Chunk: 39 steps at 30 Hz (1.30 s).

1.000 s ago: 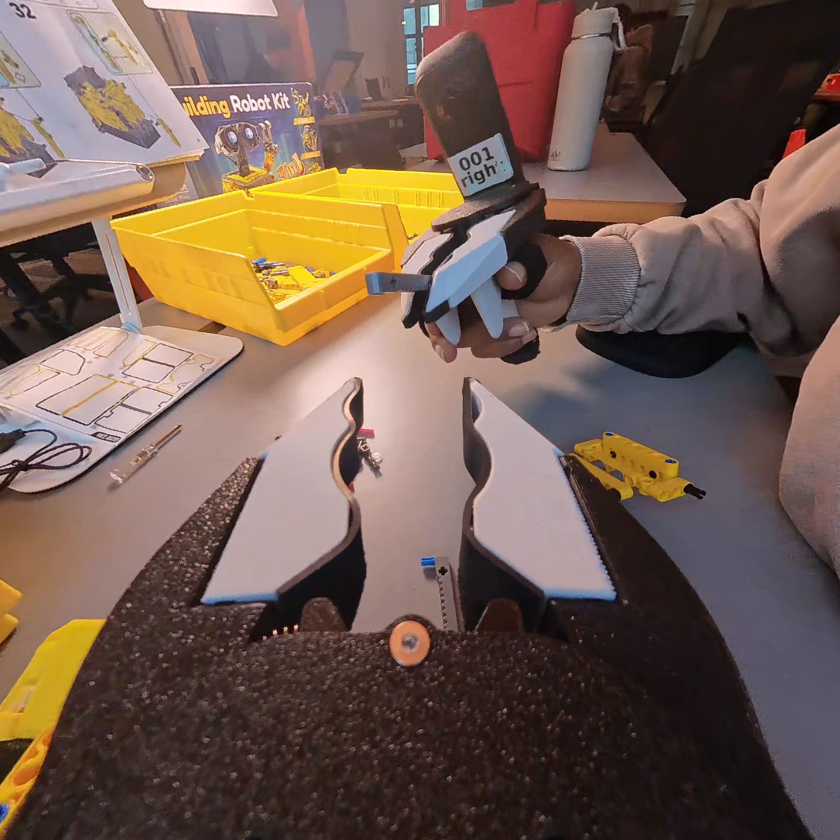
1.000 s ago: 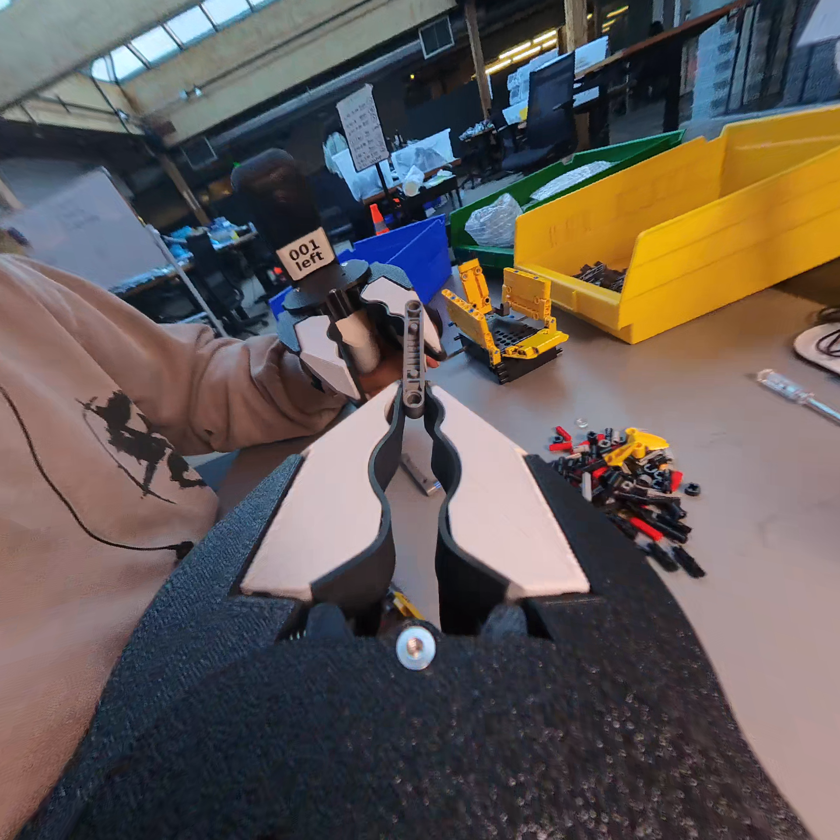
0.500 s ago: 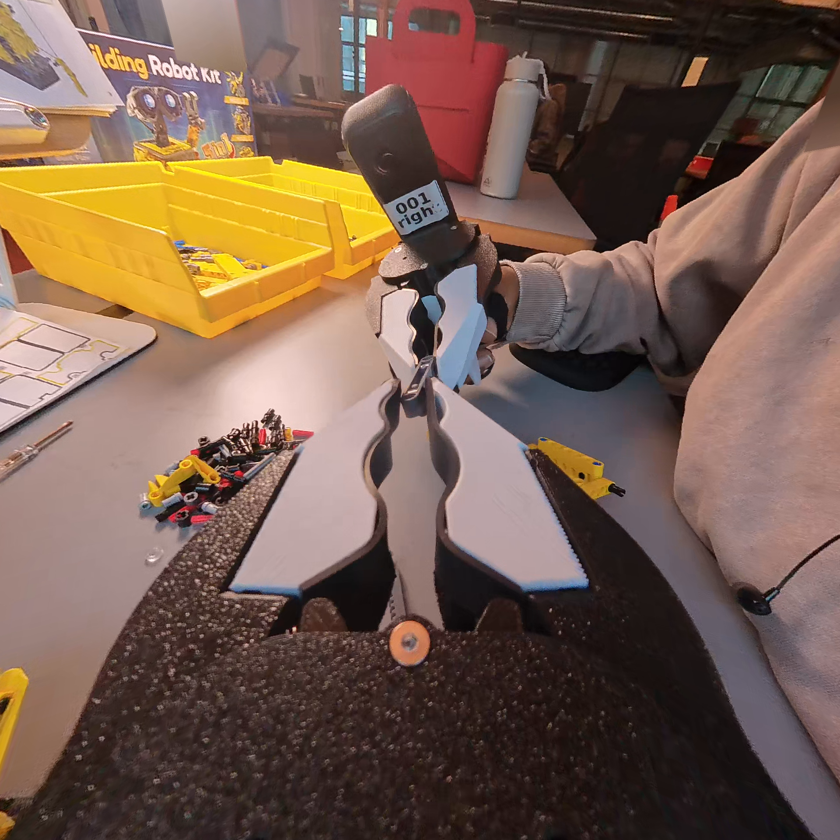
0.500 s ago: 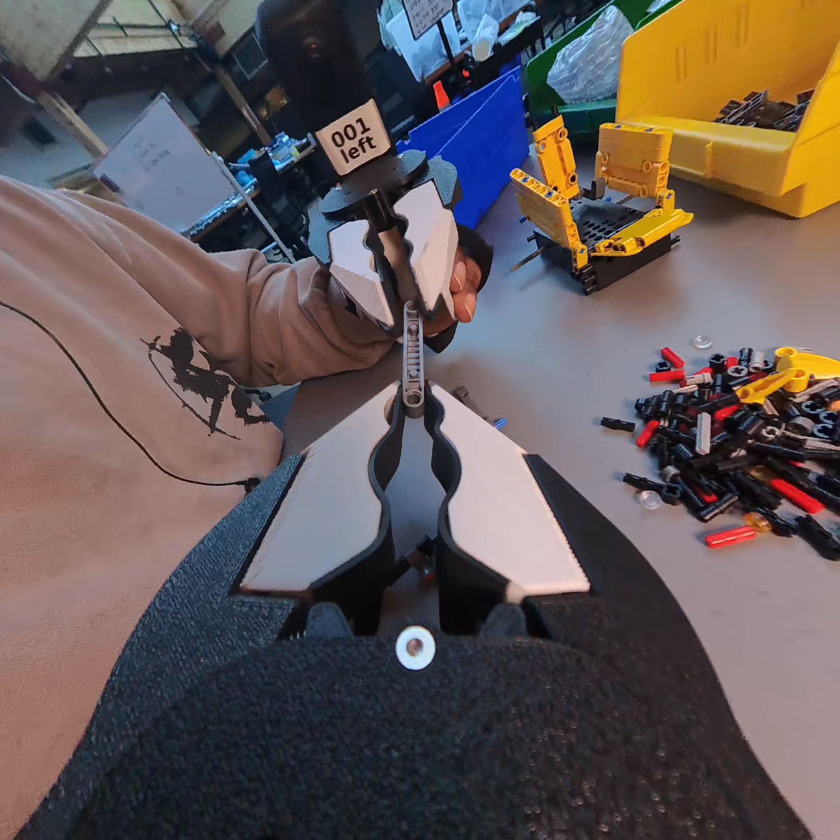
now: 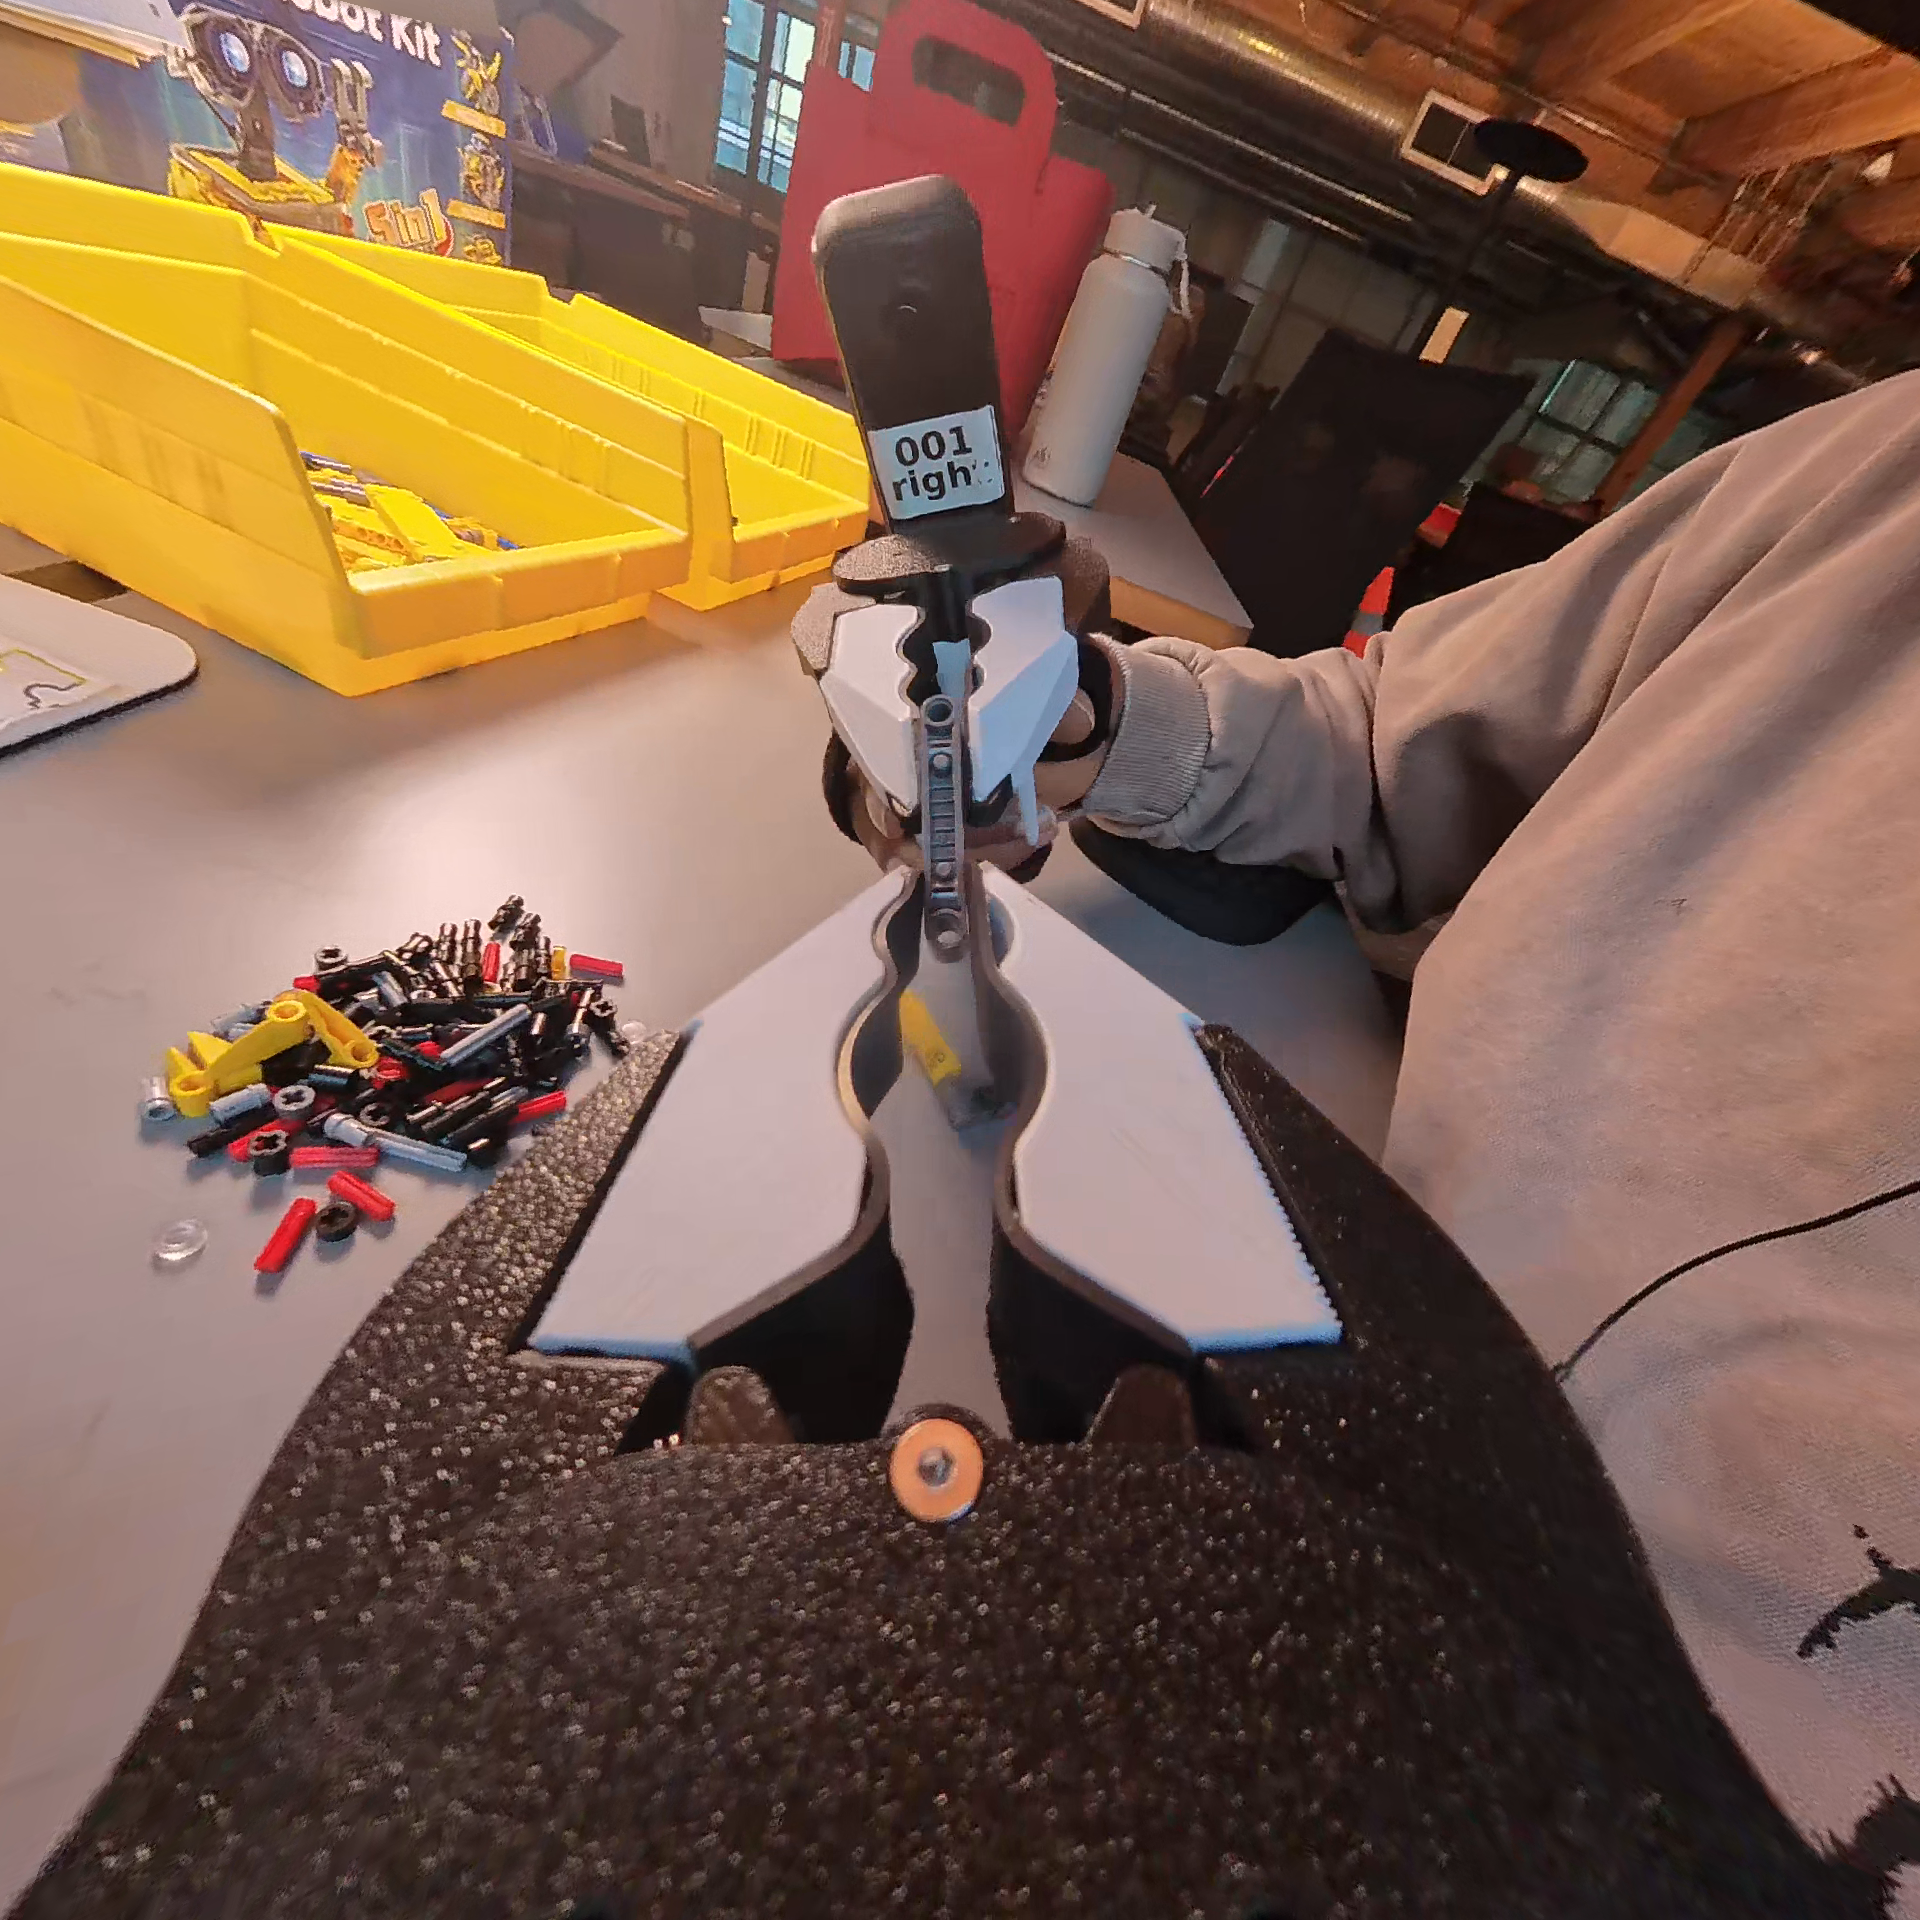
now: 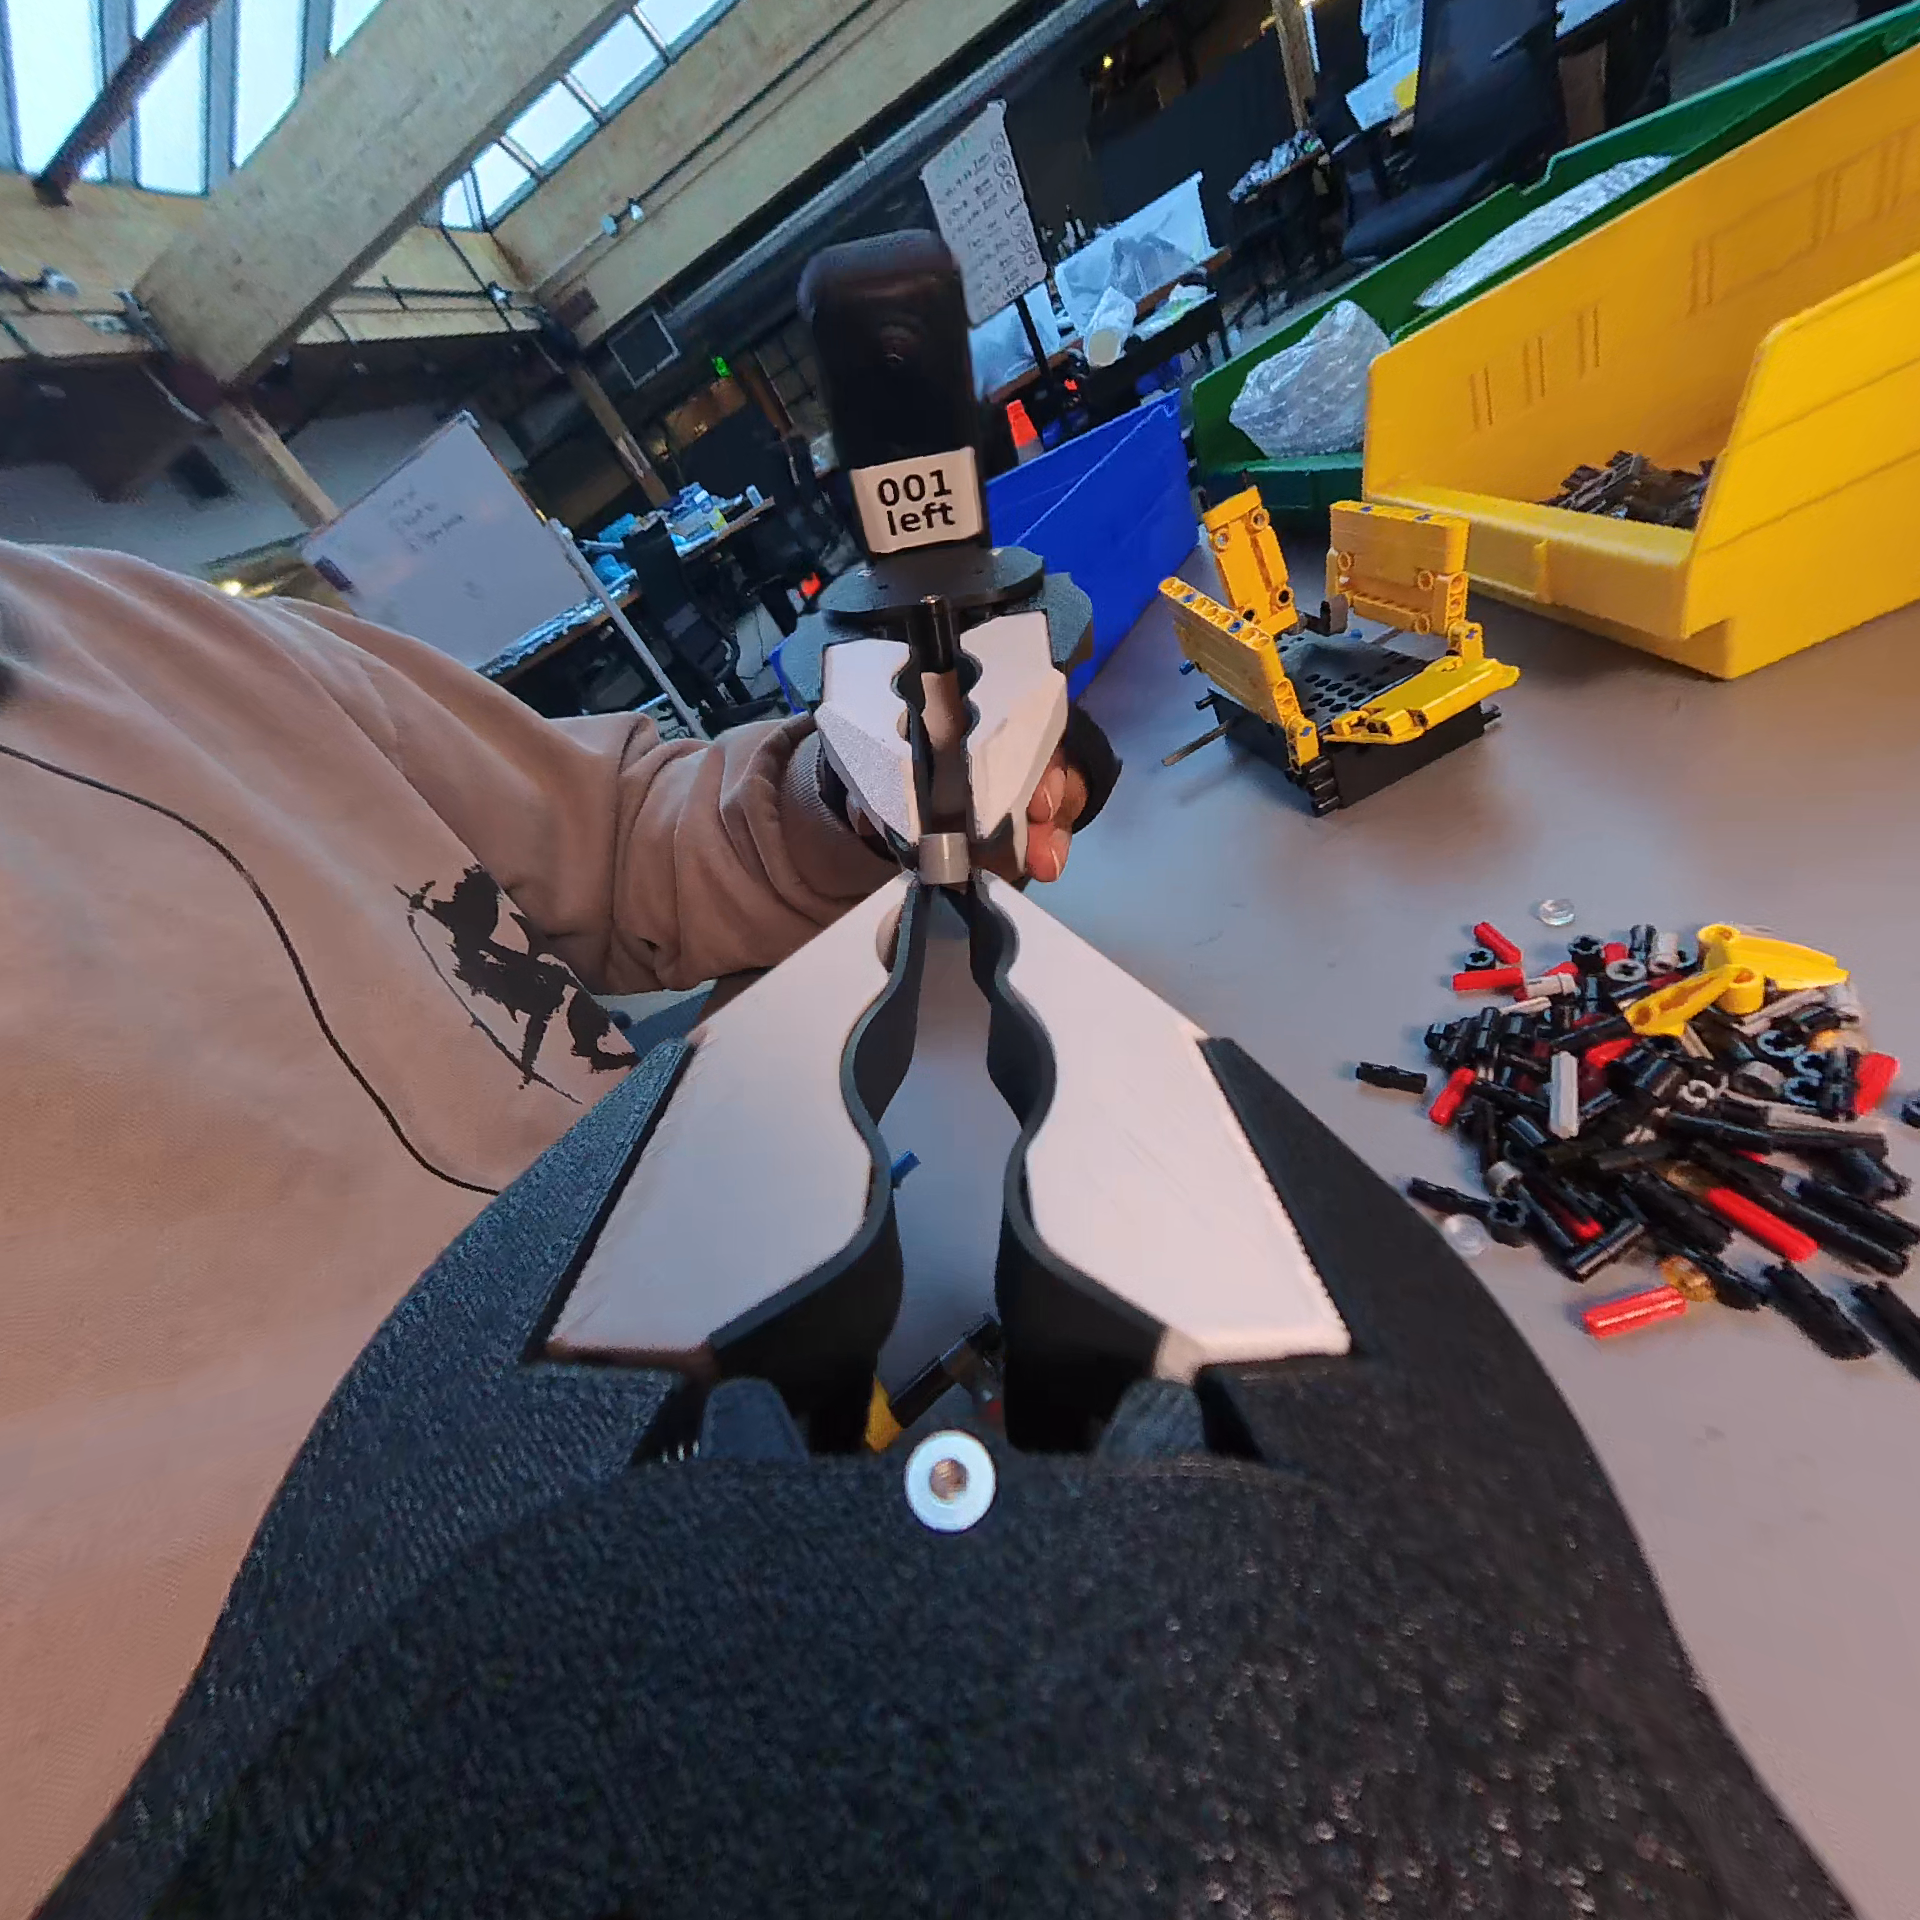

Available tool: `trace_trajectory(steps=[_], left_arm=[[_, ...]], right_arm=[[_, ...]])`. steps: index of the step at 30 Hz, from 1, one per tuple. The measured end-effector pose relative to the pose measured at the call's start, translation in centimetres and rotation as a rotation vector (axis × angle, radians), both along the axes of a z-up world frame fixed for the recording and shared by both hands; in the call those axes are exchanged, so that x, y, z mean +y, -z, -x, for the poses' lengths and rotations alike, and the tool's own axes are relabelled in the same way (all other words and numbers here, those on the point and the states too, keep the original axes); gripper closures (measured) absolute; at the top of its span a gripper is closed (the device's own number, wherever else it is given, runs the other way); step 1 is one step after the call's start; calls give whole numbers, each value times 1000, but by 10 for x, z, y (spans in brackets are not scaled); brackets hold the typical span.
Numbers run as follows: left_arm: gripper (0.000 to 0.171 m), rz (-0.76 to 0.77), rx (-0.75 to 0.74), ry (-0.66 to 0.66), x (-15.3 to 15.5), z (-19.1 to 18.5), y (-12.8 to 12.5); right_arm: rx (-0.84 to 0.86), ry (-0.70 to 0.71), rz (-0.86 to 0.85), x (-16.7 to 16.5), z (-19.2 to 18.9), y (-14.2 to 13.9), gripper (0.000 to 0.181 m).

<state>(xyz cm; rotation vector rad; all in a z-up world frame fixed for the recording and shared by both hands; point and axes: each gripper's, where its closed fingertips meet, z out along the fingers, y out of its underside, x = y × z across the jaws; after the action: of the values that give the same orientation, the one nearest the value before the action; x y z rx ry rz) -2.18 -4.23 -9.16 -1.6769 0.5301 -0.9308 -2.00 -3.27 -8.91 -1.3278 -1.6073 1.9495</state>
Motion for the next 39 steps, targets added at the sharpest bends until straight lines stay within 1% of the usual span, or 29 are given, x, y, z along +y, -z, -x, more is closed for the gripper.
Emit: trace_trajectory(steps=[3,5,6,8,10,13,14,15,17,22,23,25,27,29,30,32,34,36,37,39], left_arm=[[163,-77,105,-43,2,1,4],[152,-135,207,-93,6,3,7],[150,-156,255,-109,7,3,10],[155,-190,318,-116,6,1,13],[163,-213,343,-126,6,0,12],[165,-190,362,-120,6,1,13],[165,-177,349,-123,7,2,12],[171,-163,326,-120,6,3,11],[171,-143,266,-108,5,5,7],[171,-93,159,-86,4,5,0],[171,-78,136,-79,3,5,0],[171,-52,81,-60,3,4,-1],[171,-18,14,-23,0,2,-3],[171,14,-31,10,-2,-2,-2],[171,26,-46,27,-3,-5,-1],[171,42,-56,44,-3,-9,2],[171,45,-63,37,-2,-9,3],[171,38,-57,33,-1,-9,4],[167,28,-49,27,-1,-8,5],[147,14,18,-2,3,-8,12]], right_arm=[[-64,5,102,4,2,2,176],[-94,-5,171,6,2,3,175],[-106,-7,192,7,2,4,175],[-124,-6,206,7,2,8,175],[-133,-3,236,9,3,7,175],[-145,-6,258,9,3,9,175],[-143,-4,263,10,4,8,175],[-135,-2,273,10,4,7,181],[-97,17,303,16,5,0,181],[-6,38,221,20,1,-11,181],[18,37,197,19,0,-14,180],[60,41,122,16,0,-16,164],[93,76,-23,14,2,-12,151],[130,90,-134,8,2,-10,150],[147,84,-151,3,2,-12,151],[157,82,-166,-1,3,-13,171],[151,72,-174,-2,1,-12,172],[118,66,-139,1,2,-11,172],[104,66,-107,2,2,-11,172],[86,77,-16,6,4,-13,172]])
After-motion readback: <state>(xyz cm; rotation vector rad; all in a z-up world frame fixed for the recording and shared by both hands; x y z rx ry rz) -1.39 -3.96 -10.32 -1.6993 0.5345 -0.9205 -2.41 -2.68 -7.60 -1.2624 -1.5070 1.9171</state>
